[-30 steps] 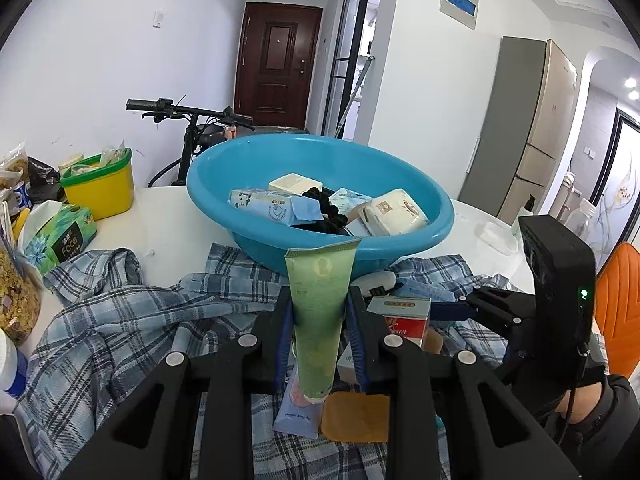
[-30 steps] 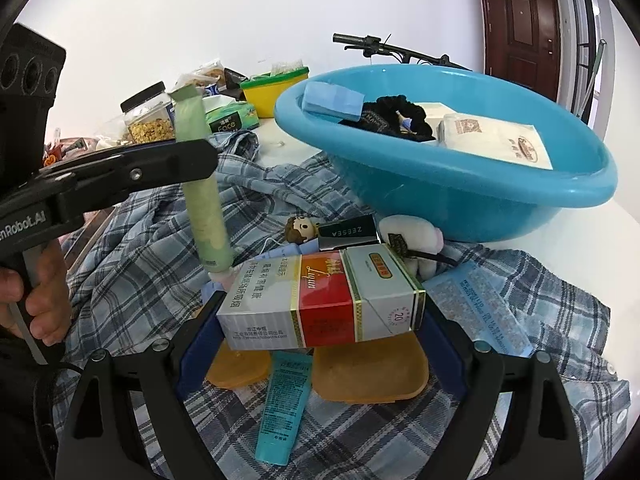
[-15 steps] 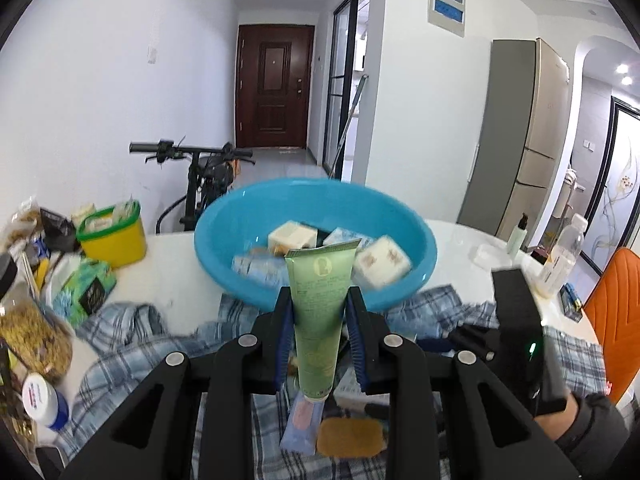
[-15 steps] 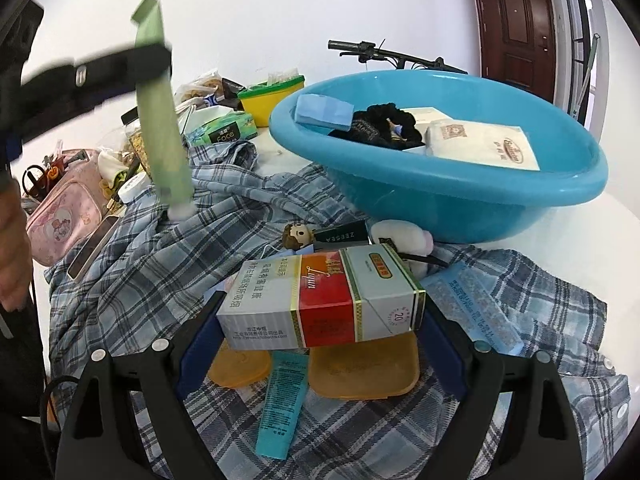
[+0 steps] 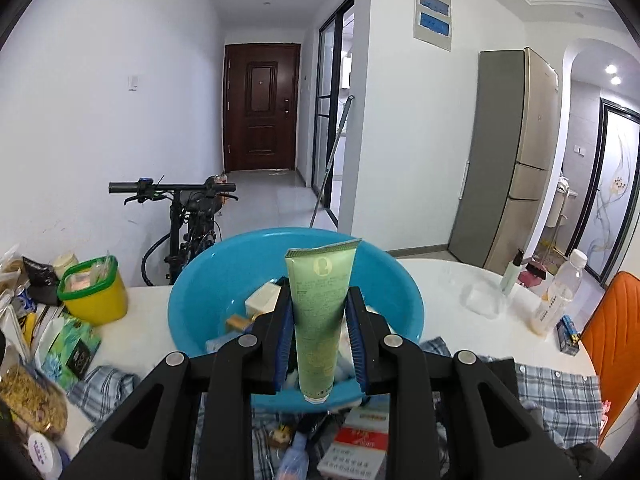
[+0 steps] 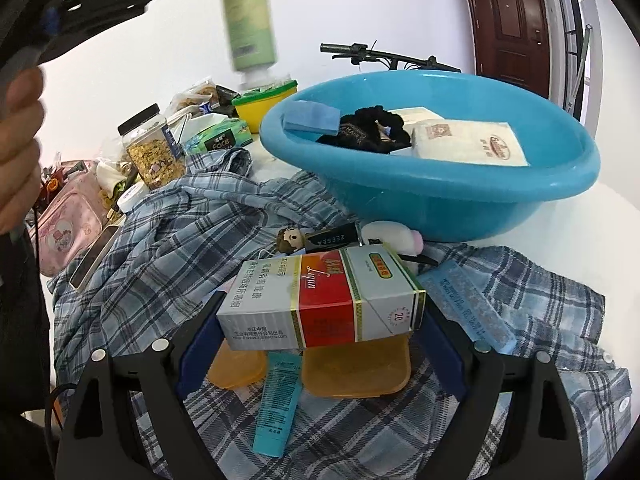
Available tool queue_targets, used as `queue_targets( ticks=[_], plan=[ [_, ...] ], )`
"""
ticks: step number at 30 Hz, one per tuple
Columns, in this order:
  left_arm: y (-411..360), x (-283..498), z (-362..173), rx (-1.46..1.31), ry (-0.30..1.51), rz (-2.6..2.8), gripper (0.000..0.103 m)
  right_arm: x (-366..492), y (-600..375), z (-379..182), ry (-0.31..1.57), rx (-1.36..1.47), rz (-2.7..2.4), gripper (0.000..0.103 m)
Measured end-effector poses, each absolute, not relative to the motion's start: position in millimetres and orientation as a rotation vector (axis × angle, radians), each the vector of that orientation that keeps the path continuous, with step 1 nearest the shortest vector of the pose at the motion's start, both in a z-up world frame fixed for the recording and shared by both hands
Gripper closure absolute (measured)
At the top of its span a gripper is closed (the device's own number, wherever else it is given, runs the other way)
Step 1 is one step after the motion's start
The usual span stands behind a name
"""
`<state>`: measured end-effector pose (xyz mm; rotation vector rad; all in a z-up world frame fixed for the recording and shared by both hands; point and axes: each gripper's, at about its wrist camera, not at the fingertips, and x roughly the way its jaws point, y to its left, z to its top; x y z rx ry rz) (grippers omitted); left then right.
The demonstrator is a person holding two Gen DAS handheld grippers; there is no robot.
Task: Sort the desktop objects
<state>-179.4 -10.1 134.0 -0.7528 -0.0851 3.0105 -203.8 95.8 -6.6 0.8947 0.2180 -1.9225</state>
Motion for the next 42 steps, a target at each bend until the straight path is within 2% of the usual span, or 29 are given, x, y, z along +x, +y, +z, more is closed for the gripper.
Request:
queue_targets(
  ticks=[9,20,33,42],
  plan=[
    [-24,-228,115,-0.828,-0.15,2.974,0.075,-205,94,-10,0.215,0.913,-1.914,0.014],
    [-35,-245,86,-0.889,-0.18,2.958,0.075,-201,90,-12,0.233,0.912,-1.901,0.014],
    [-48,-242,89,-0.875,-0.207,2.967,0.075,-191,99,17,0.231,0.874,-1.906,0.014],
    [-53,-239,93,-0.863,-0.207,2.974,0.075,-188,117,60,0.249,0.811,-1.949,0.014]
  ],
)
